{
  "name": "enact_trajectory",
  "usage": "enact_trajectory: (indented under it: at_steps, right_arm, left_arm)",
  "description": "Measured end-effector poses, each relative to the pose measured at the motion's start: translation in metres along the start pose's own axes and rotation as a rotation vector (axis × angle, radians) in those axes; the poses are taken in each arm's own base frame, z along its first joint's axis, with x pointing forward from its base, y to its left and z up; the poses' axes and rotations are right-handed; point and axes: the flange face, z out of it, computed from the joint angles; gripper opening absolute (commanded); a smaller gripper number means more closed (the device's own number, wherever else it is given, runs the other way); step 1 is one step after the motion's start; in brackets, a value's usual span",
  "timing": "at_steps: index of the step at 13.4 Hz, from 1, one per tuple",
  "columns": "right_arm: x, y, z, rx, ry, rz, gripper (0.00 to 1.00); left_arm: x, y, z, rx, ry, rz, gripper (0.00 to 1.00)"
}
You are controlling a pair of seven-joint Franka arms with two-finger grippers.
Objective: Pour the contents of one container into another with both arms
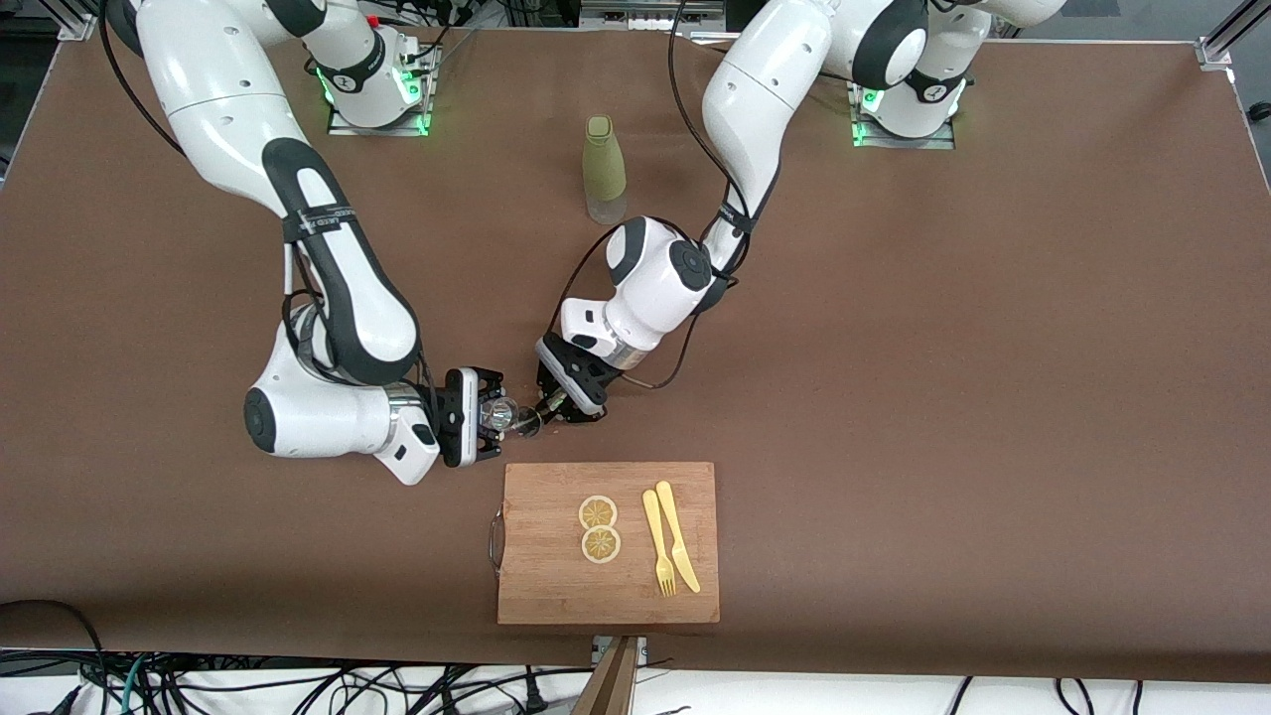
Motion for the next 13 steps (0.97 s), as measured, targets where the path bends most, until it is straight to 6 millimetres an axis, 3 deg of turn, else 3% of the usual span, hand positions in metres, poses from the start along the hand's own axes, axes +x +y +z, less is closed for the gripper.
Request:
enact_trajectory:
  at_steps: [3,8,13]
  right_arm:
    - [-0.012,0.006,-0.011,-0.015,0.093,0.006,0.22]
    - [-0.049,0.015,-0.027,-0.028,0.226,-0.004,0.22]
    - [-0.084,0.016,-0.044,-0.012,0.251,-0.078,0.22]
  left_arm:
    - [0.003,0.000,-0.002,0.001,0.004,0.004,0.00]
    - [0.015,-0.009,-0.012,0.011,0.025,0.040,0.00]
    - [0.037,-0.069,-0.043,-0.027,0.062,0.066,0.00]
